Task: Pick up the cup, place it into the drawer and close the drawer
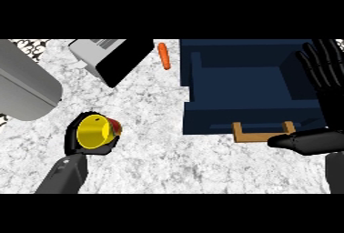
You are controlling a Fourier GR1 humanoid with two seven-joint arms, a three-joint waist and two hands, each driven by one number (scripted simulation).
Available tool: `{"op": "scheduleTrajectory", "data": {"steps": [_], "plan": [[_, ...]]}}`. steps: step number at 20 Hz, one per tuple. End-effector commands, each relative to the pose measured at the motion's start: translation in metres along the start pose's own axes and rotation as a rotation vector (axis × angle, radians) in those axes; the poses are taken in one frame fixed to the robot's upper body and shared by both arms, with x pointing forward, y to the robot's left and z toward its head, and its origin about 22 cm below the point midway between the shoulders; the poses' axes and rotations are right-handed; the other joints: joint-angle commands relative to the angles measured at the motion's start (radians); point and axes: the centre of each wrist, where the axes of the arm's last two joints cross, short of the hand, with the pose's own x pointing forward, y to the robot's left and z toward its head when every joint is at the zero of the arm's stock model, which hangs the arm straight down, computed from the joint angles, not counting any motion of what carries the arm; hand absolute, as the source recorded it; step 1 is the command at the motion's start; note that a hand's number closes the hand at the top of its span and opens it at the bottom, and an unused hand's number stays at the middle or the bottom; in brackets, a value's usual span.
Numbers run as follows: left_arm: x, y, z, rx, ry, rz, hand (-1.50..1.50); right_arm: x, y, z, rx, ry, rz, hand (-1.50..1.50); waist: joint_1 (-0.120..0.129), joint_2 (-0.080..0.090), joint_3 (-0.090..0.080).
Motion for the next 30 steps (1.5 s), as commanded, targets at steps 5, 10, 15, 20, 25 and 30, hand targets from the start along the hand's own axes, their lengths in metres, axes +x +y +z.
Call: {"op": "scheduleTrajectory", "data": {"steps": [5,10,15,20,25,30], "plan": [[0.028,-0.042,-0.07,-0.126,-0.187,0.131,1.5,0.004,0.007,0.001,-0.005,0.016,0.005,-1.5,0.016,-0.01,0.003],[0.053,-0.104,-0.104,-0.2,-0.232,0.138,1.5,0.005,0.001,0.018,-0.007,0.037,0.016,-1.5,0.017,-0.015,0.004],[0.111,-0.158,-0.15,-0.321,-0.224,0.17,1.5,-0.013,-0.013,0.009,-0.029,0.036,0.03,-1.5,0.035,-0.021,0.005],[0.165,-0.181,-0.185,-0.349,-0.223,0.123,1.5,-0.003,0.009,0.002,-0.034,0.017,0.026,-1.5,0.023,-0.013,0.004],[0.204,-0.241,-0.202,-0.342,-0.212,0.077,1.5,-0.006,-0.003,0.013,-0.023,0.012,0.043,-1.5,-0.002,-0.009,0.004],[0.23,-0.286,-0.212,-0.343,-0.13,-0.019,1.5,-0.011,-0.004,-0.001,-0.02,0.013,0.026,-1.5,-0.014,-0.004,0.004]]}}
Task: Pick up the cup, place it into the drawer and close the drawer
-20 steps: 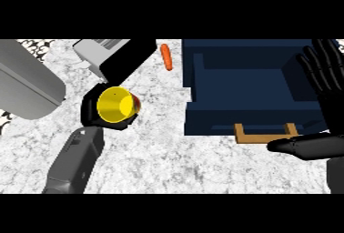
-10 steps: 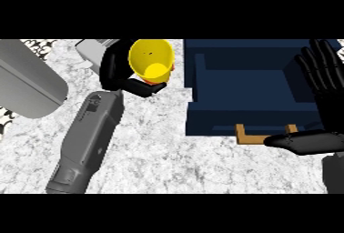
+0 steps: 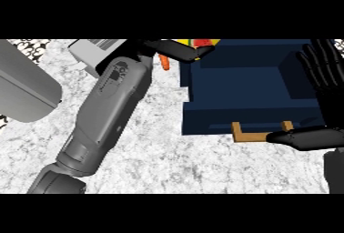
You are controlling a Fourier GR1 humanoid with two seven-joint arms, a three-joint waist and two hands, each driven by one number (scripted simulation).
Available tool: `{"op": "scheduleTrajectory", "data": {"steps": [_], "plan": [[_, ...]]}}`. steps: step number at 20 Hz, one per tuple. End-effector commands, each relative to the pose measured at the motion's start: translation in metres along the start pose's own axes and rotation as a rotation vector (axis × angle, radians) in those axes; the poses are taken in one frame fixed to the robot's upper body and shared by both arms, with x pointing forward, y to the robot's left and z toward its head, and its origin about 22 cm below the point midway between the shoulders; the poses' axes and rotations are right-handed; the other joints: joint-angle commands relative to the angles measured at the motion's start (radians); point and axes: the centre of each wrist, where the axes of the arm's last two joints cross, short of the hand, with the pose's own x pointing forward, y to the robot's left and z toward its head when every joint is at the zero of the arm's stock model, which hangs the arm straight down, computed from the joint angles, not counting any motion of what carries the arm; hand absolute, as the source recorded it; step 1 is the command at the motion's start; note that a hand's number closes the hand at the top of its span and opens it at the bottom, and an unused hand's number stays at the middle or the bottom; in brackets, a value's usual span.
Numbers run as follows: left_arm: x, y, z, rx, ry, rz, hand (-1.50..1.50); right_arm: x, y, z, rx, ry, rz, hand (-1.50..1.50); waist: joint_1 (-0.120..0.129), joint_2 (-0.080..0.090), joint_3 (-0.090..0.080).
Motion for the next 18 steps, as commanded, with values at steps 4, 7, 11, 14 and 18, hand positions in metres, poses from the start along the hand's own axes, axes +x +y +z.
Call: {"op": "scheduleTrajectory", "data": {"steps": [4,7,11,14,18], "plan": [[0.02,-0.035,-0.035,0.001,0.173,-0.071,1.5,0.009,0.003,-0.006,0.005,-0.022,-0.011,-1.5,-0.03,0.009,0.0],[-0.004,-0.037,-0.021,0.031,0.239,-0.164,1.5,0.001,0.012,-0.024,0.039,-0.056,-0.037,-1.5,-0.056,0.02,0.001],[-0.017,-0.037,-0.014,-0.024,0.299,-0.2,1.5,0.0,0.011,-0.016,0.075,-0.049,-0.026,-1.5,-0.094,0.029,0.002],[-0.033,-0.032,-0.003,-0.114,0.402,-0.229,1.5,0.008,0.017,-0.017,0.064,-0.067,-0.026,-1.5,-0.1,0.028,0.001],[-0.035,-0.035,0.0,-0.161,0.41,-0.265,1.5,0.011,0.024,-0.027,0.105,-0.073,-0.057,-1.5,-0.134,0.035,0.001]]}}
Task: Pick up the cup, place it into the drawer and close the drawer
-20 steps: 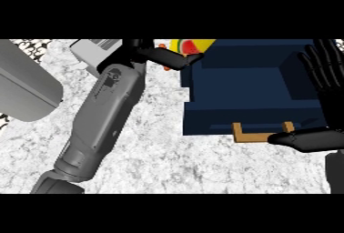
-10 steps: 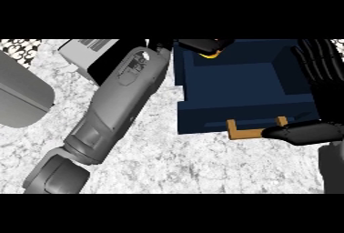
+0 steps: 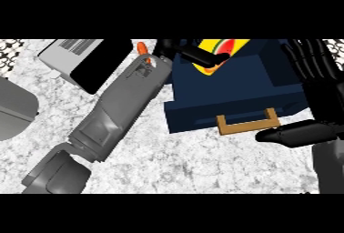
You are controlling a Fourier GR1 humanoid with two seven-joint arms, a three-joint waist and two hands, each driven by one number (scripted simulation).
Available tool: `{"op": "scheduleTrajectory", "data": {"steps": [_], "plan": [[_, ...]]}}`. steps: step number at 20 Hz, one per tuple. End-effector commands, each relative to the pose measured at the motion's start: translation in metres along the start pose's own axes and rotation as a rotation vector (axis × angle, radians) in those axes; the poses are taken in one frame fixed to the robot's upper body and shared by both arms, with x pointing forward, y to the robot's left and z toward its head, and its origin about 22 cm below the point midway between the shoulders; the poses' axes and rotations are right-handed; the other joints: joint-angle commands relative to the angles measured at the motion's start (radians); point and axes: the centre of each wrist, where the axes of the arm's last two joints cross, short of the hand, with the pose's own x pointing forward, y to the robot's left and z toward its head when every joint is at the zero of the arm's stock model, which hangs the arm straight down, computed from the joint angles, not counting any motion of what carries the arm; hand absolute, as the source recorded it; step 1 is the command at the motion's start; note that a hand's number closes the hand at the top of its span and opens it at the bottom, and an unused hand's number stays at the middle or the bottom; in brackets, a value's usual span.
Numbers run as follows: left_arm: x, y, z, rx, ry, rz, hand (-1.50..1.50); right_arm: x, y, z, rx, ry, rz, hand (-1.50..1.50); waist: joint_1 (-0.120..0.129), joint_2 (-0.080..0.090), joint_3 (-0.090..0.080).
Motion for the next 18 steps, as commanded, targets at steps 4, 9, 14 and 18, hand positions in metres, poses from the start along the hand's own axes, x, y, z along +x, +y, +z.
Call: {"op": "scheduleTrajectory", "data": {"steps": [4,9,14,18], "plan": [[-0.003,-0.004,0.001,-0.043,0.026,-0.036,-1.5,0.005,0.011,-0.014,0.063,-0.028,-0.027,-1.5,-0.056,0.013,0.0],[-0.022,-0.002,0.011,-0.003,-0.01,0.118,-1.5,0.004,0.031,-0.019,0.225,-0.056,-0.118,-1.5,-0.072,0.022,-0.002],[-0.004,-0.003,0.007,0.001,-0.138,0.29,-1.5,0.005,0.054,-0.022,0.471,-0.073,-0.203,1.5,-0.068,0.017,-0.003],[-0.006,-0.001,0.008,0.08,-0.175,0.347,-1.5,0.0,0.05,-0.01,0.632,0.051,-0.124,1.5,-0.038,0.0,-0.003]]}}
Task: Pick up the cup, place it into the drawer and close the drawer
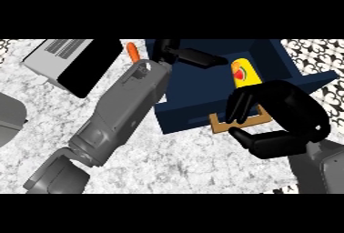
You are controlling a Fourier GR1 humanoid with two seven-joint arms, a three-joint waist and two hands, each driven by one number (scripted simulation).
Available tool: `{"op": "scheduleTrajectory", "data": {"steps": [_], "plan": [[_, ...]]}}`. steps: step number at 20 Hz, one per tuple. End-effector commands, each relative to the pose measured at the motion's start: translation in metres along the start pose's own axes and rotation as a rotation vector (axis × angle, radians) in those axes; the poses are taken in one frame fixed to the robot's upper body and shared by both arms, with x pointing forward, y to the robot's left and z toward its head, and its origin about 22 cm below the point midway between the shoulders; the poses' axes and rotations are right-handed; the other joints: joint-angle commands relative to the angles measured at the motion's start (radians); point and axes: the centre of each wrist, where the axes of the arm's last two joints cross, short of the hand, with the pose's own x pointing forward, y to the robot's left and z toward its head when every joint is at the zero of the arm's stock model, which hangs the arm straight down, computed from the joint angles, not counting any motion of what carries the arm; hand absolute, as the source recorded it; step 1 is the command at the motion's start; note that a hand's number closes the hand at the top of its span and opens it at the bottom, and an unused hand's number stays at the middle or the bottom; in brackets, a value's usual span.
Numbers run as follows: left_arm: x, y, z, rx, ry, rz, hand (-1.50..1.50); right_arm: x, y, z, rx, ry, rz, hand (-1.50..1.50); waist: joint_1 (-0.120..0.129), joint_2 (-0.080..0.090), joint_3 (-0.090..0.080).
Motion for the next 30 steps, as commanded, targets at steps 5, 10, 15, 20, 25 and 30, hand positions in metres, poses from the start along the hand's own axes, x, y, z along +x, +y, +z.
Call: {"op": "scheduleTrajectory", "data": {"steps": [5,10,15,20,25,30], "plan": [[0.004,0.001,-0.003,0.11,-0.062,0.064,-1.5,0.002,0.004,0.023,0.255,0.314,0.219,-1.5,0.075,-0.028,0.0],[-0.003,0.005,-0.001,0.129,-0.049,0.082,-1.5,-0.004,0.003,0.027,0.198,0.409,0.482,-1.5,0.133,-0.029,0.001],[-0.014,0.02,0.006,0.135,-0.085,0.173,-1.5,-0.069,0.021,0.044,0.165,0.541,0.519,-1.5,0.188,-0.032,0.001],[-0.027,0.042,0.018,0.122,-0.08,0.184,-1.5,-0.123,0.024,0.03,0.252,0.639,0.543,-1.5,0.228,-0.037,0.001],[-0.029,0.039,0.026,0.133,-0.092,0.195,-1.5,-0.166,-0.001,0.026,0.205,0.738,0.582,1.5,0.283,-0.035,0.003],[-0.045,0.088,0.046,0.127,-0.087,0.207,-1.5,-0.175,-0.033,0.022,0.1,0.65,0.589,1.5,0.297,-0.025,0.004]]}}
